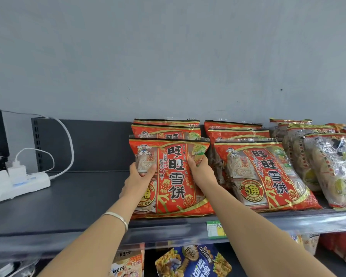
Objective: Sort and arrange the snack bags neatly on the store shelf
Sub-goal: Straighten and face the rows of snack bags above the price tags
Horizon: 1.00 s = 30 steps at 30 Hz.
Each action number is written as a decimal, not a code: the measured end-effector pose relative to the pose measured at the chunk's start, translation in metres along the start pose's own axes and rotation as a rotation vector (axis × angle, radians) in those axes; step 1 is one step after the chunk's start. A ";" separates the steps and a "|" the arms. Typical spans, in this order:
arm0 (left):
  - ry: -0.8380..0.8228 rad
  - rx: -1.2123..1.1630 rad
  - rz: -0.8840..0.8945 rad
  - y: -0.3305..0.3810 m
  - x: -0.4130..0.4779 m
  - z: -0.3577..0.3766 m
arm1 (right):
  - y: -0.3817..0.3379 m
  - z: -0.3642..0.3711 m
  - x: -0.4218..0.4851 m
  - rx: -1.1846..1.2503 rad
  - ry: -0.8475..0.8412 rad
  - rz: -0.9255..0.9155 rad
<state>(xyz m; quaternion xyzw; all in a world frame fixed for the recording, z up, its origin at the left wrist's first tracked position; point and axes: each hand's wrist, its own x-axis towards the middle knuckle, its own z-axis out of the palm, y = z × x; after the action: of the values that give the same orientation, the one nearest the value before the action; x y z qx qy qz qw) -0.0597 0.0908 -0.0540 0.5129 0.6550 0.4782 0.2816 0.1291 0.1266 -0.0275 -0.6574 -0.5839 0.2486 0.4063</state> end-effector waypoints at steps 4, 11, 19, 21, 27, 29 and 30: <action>0.198 0.239 0.078 0.009 -0.008 0.003 | -0.003 -0.006 -0.005 -0.237 0.125 -0.034; 0.257 0.709 0.699 0.036 -0.031 0.020 | 0.002 -0.010 -0.023 -0.407 0.146 -0.241; -0.003 0.984 0.726 0.030 -0.048 0.057 | 0.026 -0.029 -0.039 -0.546 0.024 -0.403; 0.021 0.949 0.722 0.036 -0.050 0.062 | 0.034 -0.042 -0.038 -0.577 0.073 -0.404; -0.077 0.830 0.868 0.063 -0.073 0.108 | 0.064 -0.084 -0.034 -0.545 0.181 -0.303; -0.120 0.783 0.870 0.071 -0.079 0.130 | 0.073 -0.098 -0.033 -0.538 0.200 -0.307; -0.136 0.763 0.865 0.075 -0.082 0.142 | 0.078 -0.105 -0.032 -0.532 0.209 -0.306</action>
<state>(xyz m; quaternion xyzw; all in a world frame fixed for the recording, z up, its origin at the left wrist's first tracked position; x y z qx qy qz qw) 0.1179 0.0627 -0.0501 0.8286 0.4924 0.2460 -0.1026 0.2516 0.0705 -0.0394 -0.6670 -0.6757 -0.0454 0.3106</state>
